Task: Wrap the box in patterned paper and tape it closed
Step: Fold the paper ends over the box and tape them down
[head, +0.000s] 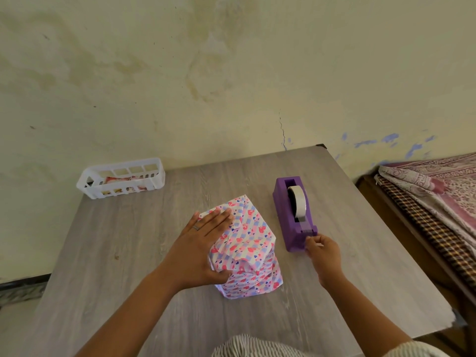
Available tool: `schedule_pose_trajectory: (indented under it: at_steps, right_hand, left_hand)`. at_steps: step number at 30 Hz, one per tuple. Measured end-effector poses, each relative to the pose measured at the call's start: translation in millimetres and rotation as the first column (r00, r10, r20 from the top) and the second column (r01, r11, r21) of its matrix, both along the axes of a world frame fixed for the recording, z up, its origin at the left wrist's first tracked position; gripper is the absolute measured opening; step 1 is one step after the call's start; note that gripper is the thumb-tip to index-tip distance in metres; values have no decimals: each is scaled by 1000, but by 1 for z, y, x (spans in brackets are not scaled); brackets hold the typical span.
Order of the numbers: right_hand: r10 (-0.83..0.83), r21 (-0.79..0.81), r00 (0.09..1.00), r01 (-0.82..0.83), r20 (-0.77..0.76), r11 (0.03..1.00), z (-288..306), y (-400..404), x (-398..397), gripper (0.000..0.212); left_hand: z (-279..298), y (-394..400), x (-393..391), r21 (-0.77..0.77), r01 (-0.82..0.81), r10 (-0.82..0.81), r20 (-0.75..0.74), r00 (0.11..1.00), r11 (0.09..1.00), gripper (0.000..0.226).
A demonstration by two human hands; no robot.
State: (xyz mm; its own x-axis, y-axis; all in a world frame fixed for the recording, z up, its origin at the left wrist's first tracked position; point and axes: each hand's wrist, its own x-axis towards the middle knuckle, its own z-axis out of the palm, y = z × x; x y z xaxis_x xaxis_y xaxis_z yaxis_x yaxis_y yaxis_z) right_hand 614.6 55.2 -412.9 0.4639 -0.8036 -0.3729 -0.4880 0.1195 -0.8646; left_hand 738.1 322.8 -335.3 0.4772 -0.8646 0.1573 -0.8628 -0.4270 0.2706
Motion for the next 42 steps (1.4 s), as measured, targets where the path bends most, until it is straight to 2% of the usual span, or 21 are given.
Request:
schedule_pose_trajectory:
  at_steps: [3, 6, 8, 10, 13, 17, 19, 21, 22, 26, 29, 32, 35, 39, 42]
  right_hand:
    - [42, -134, 995, -53, -87, 990, -1, -4, -1, 12]
    - [3, -135, 990, -22, -139, 991, -8, -6, -16, 12]
    - [-1, -178, 990, -24, -138, 984, -5, -2, -26, 13]
    - [32, -293, 996, -57, -88, 955, 9, 5, -29, 16]
    - [196, -422, 981, -179, -5, 889, 46, 21, -20, 21]
    - [442, -536, 897, -358, 31, 764, 107, 42, 1, 15]
    - [563, -452, 826, -496, 17, 741, 134, 52, 14, 35]
    - [640, -201, 759, -613, 117, 764, 151, 62, 28, 66]
    - [660, -117, 738, -650, 139, 751, 156, 67, 34, 72]
    - [742, -56, 671, -741, -16, 669, 159, 80, 58, 76]
    - [756, -30, 639, -766, -145, 642, 159, 84, 68, 77]
    - [720, -119, 630, -770, -290, 626, 160, 86, 73, 72]
    - [668, -256, 590, -804, -454, 536, 160, 88, 76, 68]
    - [638, -297, 518, -853, -569, 429, 159, 88, 79, 65]
    - [614, -246, 473, -874, -632, 419, 158, 79, 75, 69]
  left_hand:
    - [1, 0, -1, 1, -3, 3, -4, 1000, 1000, 103]
    - [2, 0, -2, -1, -13, 13, 2, 1000, 1000, 103]
    - [3, 1, -3, -4, -28, 28, 0, 1000, 1000, 103]
    - [3, 0, -4, 1, -29, 29, -8, 1000, 1000, 103]
    - [4, 1, -4, 5, -26, 26, -23, 999, 1000, 102]
    - [7, 1, -8, -34, -51, 48, -78, 996, 998, 109]
    - [9, 1, -9, -53, -65, 59, -108, 992, 997, 111]
    - [10, 1, -9, -70, -68, 60, -112, 992, 995, 111]
    - [9, 1, -9, -76, -69, 60, -113, 992, 995, 111]
    - [9, 2, -10, -107, -69, 56, -119, 991, 992, 109]
    - [10, 1, -10, -120, -65, 49, -128, 991, 991, 109]
    - [11, 1, -11, -118, -70, 55, -131, 990, 990, 109]
    - [8, 1, -12, -99, -59, 50, -92, 995, 993, 105]
    - [2, 2, -11, -30, -40, 40, 11, 999, 999, 100]
    - [1, 2, -10, 6, -41, 41, 36, 999, 999, 101]
